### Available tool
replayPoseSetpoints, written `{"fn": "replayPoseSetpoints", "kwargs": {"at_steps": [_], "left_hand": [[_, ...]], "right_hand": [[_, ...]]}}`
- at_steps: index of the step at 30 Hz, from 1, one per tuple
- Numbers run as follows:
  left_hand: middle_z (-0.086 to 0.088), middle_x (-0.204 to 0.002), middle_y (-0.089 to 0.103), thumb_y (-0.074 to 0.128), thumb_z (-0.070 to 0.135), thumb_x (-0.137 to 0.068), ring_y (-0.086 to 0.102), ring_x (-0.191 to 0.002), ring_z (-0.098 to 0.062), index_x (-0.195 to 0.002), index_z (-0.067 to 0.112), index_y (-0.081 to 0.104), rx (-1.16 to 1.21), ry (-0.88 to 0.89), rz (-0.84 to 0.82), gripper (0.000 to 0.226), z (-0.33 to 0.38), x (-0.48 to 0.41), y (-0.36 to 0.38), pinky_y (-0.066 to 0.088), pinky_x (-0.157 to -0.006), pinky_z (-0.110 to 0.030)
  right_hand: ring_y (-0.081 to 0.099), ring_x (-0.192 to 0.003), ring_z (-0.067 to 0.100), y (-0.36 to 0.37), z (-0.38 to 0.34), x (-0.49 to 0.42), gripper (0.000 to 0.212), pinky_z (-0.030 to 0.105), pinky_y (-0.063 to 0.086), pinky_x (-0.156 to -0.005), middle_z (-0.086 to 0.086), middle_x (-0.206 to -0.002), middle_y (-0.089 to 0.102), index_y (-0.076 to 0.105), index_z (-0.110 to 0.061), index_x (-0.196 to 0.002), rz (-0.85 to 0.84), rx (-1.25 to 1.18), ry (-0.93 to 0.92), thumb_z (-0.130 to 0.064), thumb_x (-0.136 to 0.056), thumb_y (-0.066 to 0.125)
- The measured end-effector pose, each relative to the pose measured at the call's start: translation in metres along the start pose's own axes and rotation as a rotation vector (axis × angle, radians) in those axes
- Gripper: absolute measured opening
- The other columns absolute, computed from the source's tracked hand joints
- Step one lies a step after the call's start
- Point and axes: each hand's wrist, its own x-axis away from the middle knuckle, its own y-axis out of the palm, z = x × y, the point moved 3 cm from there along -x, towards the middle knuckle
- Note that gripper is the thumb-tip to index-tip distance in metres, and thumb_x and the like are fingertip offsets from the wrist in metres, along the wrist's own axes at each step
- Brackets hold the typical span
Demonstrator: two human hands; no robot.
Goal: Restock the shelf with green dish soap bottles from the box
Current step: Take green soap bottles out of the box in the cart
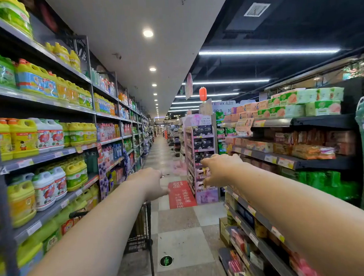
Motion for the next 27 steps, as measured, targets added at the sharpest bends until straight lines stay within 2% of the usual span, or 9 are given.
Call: {"fn": "replayPoseSetpoints", "kwargs": {"at_steps": [7, 13, 17, 21, 27], "left_hand": [[-0.006, -0.138, 0.048, 0.049, 0.056, -0.086, 0.05, -0.122, -0.024, -0.138, 0.019, 0.041, -0.039, -0.003, -0.059, 0.064, 0.001, -0.033, 0.037, 0.045, -0.099, -0.04], [-0.006, -0.131, 0.053, 0.051, 0.052, -0.087, 0.055, -0.114, -0.025, -0.132, 0.017, 0.048, -0.029, 0.018, -0.101, 0.056, -0.022, -0.086, 0.073, 0.048, -0.092, -0.037], [-0.004, -0.131, 0.053, 0.051, 0.053, -0.086, 0.054, -0.116, -0.024, -0.131, 0.019, 0.049, -0.027, 0.008, -0.115, 0.057, -0.054, -0.133, 0.097, 0.048, -0.093, -0.038], [-0.002, -0.131, 0.055, 0.053, 0.051, -0.086, 0.056, -0.115, -0.023, -0.131, 0.02, 0.049, 0.001, 0.044, -0.122, 0.055, -0.081, -0.187, 0.119, 0.05, -0.091, -0.037], [-0.005, -0.13, 0.054, 0.054, 0.048, -0.087, 0.055, -0.116, -0.027, -0.132, 0.018, 0.048, 0.045, 0.041, -0.172, 0.054, -0.107, -0.26, 0.159, 0.046, -0.09, -0.034]], "right_hand": [[0.045, -0.128, 0.032, 0.039, 0.007, -0.034, 0.062, 0.054, 0.034, -0.105, 0.006, -0.142, 0.044, 0.033, -0.026, -0.143, -0.064, -0.009, -0.009, -0.046, -0.088, 0.054], [0.049, -0.125, 0.028, 0.08, 0.001, -0.102, 0.063, 0.048, 0.041, -0.099, 0.003, -0.143, 0.046, 0.035, -0.026, -0.142, -0.073, 0.013, -0.024, -0.048, -0.086, 0.055], [0.046, -0.128, 0.028, 0.102, -0.013, -0.159, 0.063, 0.052, 0.038, -0.104, 0.003, -0.144, 0.045, 0.034, -0.028, -0.143, -0.106, 0.009, -0.011, -0.047, -0.086, 0.054], [0.047, -0.127, 0.028, 0.126, -0.027, -0.216, 0.064, 0.05, 0.042, -0.101, 0.003, -0.143, 0.045, 0.034, -0.027, -0.143, -0.129, -0.039, 0.002, -0.05, -0.086, 0.053], [0.044, -0.129, 0.03, 0.163, -0.03, -0.286, 0.062, 0.05, 0.035, -0.103, 0.004, -0.142, 0.045, 0.036, -0.025, -0.141, -0.179, -0.031, 0.035, -0.054, -0.087, 0.049]]}}
